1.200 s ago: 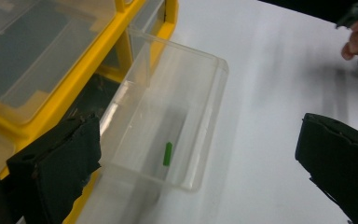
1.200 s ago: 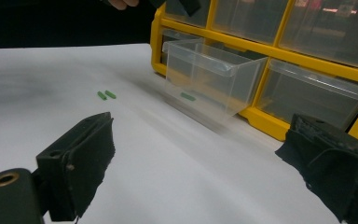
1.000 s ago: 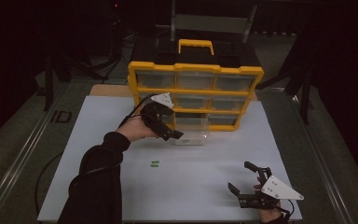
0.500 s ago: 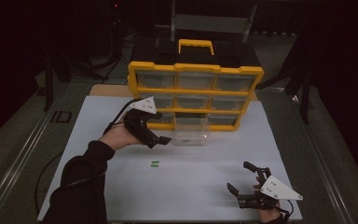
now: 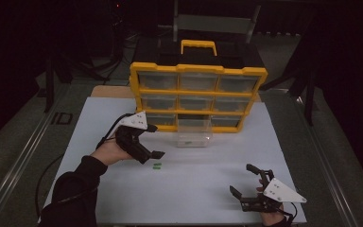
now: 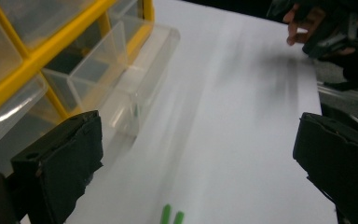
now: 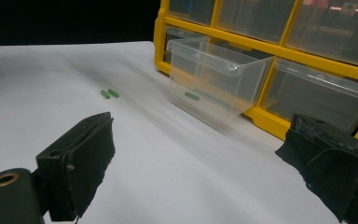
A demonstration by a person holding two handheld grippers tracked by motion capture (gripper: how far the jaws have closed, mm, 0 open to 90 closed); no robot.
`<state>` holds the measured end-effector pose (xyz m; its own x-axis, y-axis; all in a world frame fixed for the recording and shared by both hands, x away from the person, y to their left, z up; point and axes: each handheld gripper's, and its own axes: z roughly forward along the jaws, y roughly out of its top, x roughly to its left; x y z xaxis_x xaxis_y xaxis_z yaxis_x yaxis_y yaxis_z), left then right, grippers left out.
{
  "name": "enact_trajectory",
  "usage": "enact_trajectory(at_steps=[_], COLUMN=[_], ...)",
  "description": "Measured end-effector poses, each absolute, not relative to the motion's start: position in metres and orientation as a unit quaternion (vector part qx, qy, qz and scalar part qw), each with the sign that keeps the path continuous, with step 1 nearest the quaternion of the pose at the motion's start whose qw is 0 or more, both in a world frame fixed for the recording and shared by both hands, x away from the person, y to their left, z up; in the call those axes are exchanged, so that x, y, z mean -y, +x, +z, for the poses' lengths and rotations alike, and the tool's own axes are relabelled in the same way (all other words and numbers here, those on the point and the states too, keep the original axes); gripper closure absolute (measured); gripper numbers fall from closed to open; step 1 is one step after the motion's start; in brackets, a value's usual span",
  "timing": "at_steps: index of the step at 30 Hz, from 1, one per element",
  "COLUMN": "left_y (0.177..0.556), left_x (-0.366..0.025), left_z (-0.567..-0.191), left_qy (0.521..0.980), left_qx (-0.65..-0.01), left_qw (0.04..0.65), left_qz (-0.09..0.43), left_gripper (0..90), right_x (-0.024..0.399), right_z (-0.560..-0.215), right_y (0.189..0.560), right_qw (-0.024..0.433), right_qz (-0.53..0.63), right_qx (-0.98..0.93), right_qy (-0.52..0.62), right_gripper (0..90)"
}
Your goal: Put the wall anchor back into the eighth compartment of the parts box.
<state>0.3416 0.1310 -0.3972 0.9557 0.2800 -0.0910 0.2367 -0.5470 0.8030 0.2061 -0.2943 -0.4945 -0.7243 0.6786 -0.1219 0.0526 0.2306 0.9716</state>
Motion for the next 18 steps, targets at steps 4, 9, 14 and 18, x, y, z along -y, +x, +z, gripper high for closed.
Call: enact_trajectory(at_steps=[4, 9, 14, 18], left_y=[0.337, 0.332, 0.330, 0.330], left_x=[-0.136, -0.140, -0.142, -0.144], left_z=[-0.407, -0.420, -0.434, -0.444], left_qy=[0.879, 0.876, 0.879, 0.878], left_qx=[-0.149, -0.153, -0.156, -0.157], left_qw=[0.453, 0.456, 0.451, 0.452], left_qz=[0.024, 0.019, 0.016, 0.019], left_gripper=[2.3, 2.3, 2.9, 4.6], right_x=[0.294, 0.293, 0.293, 0.293], right_z=[-0.495, -0.495, -0.496, -0.496], right_y=[0.206, 0.206, 0.206, 0.206], right_qw=[0.275, 0.275, 0.275, 0.273], right_qz=[0.567, 0.567, 0.566, 0.566], right_qx=[-0.735, -0.736, -0.737, -0.738], right_qy=[0.248, 0.247, 0.246, 0.247], right_gripper=[8.1, 8.1, 8.1, 8.1])
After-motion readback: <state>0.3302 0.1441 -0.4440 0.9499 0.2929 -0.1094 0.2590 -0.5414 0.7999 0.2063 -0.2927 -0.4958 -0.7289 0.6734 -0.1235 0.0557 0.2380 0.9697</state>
